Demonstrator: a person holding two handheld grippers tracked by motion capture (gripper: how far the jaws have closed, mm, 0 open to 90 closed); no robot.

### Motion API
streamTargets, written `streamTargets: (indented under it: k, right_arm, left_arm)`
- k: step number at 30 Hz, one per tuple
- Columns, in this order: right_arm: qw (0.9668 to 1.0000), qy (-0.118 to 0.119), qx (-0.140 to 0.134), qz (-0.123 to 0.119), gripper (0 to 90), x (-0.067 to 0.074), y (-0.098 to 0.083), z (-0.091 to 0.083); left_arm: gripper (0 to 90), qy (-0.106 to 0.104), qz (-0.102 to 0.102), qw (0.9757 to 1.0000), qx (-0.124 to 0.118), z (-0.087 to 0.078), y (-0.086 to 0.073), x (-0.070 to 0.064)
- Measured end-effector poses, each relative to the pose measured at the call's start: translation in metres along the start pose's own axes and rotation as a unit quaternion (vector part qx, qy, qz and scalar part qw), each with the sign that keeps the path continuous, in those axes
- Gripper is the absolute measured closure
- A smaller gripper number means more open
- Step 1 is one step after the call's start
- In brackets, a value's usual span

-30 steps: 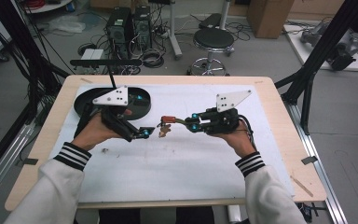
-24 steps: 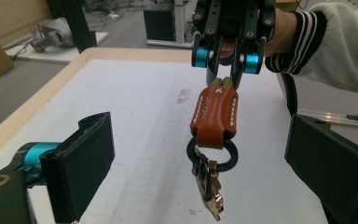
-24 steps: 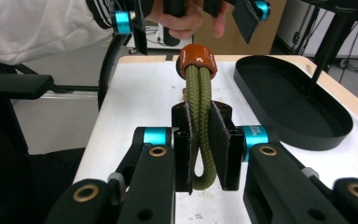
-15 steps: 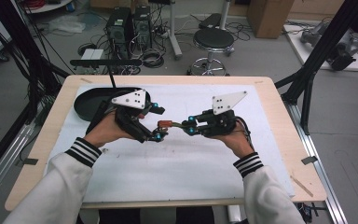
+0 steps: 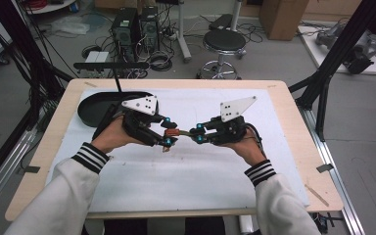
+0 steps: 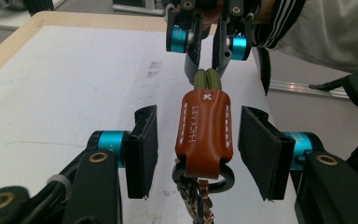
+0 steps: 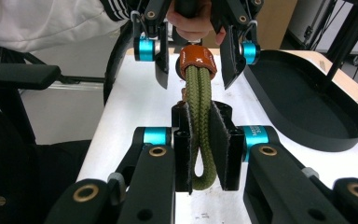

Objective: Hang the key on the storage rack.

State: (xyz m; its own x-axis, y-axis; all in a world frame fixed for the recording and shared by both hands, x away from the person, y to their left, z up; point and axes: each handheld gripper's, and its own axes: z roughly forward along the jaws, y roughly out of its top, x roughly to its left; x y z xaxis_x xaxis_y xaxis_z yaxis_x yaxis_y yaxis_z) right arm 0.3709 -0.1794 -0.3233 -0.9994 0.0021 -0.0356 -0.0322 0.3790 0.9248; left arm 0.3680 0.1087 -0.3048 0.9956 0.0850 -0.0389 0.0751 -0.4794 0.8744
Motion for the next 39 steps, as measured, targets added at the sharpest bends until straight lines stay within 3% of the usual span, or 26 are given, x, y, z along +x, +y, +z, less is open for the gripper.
streamTargets:
  k: [4, 10, 22, 23, 25, 26, 28, 29, 35, 39]
  right_arm:
    - [1.0000, -0.002, 0.004, 0.001, 79.9, 0.000, 0.000, 0.002]
    - [0.9999, -0.002, 0.014, 0.001, 79.8, 0.001, 0.000, 0.005]
    - [0.9999, -0.009, 0.013, -0.007, 77.7, 0.001, 0.000, 0.006]
    - [0.9999, -0.012, 0.008, -0.002, 73.9, 0.001, 0.000, 0.006]
    - [0.9995, -0.028, -0.012, 0.011, 43.0, 0.002, 0.000, 0.004]
    - [0.9991, -0.033, -0.015, 0.022, 32.7, 0.002, -0.001, 0.004]
    - [0.9966, -0.071, -0.011, 0.040, 8.2, 0.003, -0.002, 0.004]
    - [0.9951, -0.086, -0.007, 0.048, 0.5, 0.004, -0.002, 0.004]
    - [0.9879, -0.139, -0.028, 0.064, 0.3, 0.007, -0.011, -0.011]
    - [0.9794, -0.178, -0.045, 0.084, 0.3, 0.011, -0.023, -0.029]
  left_arm:
    - [53.8, -0.005, -0.006, 0.9999, 0.008, 0.001, 0.000, 0.000]
    - [64.9, -0.001, 0.003, 0.9999, 0.014, 0.001, 0.000, -0.001]
    - [71.0, 0.007, 0.015, 0.9995, 0.026, 0.000, 0.001, -0.004]
    - [71.0, 0.010, 0.018, 0.9993, 0.030, 0.000, 0.001, -0.004]
    - [71.0, 0.015, 0.013, 0.9994, 0.029, -0.001, 0.000, -0.004]
    - [71.0, 0.017, 0.013, 0.9994, 0.029, -0.002, 0.000, -0.003]
    - [71.0, 0.023, 0.012, 0.9994, 0.023, -0.003, 0.001, -0.003]
    - [71.1, 0.025, 0.009, 0.9994, 0.022, -0.004, 0.001, -0.002]
    - [71.2, 0.049, 0.001, 0.9987, 0.010, -0.011, -0.002, -0.001]
    - [71.1, 0.063, -0.011, 0.9979, 0.001, -0.018, -0.006, 0.002]
